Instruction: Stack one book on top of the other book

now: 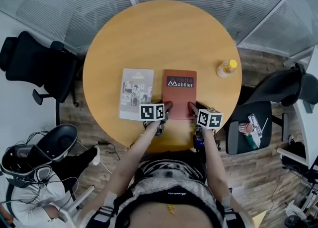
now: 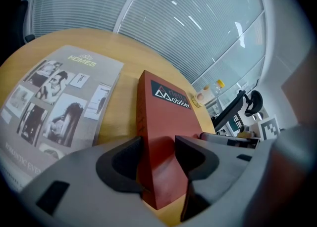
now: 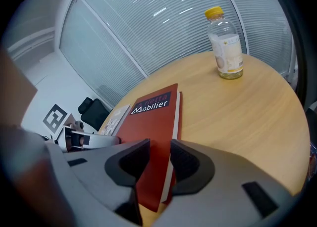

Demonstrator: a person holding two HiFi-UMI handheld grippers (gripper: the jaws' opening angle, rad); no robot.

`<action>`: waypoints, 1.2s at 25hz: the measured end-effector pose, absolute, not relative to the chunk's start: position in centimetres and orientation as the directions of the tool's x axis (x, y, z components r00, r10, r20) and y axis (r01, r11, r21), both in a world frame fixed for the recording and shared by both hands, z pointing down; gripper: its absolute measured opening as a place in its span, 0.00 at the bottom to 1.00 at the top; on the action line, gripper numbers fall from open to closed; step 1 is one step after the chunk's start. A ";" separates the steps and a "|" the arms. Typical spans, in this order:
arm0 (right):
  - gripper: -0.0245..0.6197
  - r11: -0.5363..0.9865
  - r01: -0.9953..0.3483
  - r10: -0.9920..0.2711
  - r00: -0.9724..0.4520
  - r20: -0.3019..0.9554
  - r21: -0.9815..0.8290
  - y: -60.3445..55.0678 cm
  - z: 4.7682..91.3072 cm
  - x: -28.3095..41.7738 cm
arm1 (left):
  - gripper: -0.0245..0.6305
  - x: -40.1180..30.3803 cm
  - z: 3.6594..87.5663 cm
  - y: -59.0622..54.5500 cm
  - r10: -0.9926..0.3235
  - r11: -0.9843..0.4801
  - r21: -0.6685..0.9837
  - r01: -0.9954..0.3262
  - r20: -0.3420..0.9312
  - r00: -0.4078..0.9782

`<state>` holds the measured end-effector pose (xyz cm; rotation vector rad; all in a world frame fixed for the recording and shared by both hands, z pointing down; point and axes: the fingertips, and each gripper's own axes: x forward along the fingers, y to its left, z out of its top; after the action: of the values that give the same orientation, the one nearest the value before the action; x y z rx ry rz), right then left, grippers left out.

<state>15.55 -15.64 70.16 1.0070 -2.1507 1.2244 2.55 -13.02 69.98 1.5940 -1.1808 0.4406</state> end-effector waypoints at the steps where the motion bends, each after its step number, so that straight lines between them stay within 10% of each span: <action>1: 0.26 0.338 -0.781 -0.370 -0.624 0.689 -0.525 -15.8 69.9 15.5 | 0.38 2.5 69.8 -13.1 -0.470 0.044 0.524 -0.851 0.762 0.445; 30: 0.26 0.407 -0.801 -0.424 -0.591 0.686 -0.438 -13.2 60.6 16.1 | 0.37 3.3 61.2 -10.0 -0.542 0.020 0.565 -0.825 0.699 0.466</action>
<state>16.09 -13.17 60.59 1.0430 -2.1942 1.0606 3.32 -10.01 61.21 1.6517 -1.1984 0.3323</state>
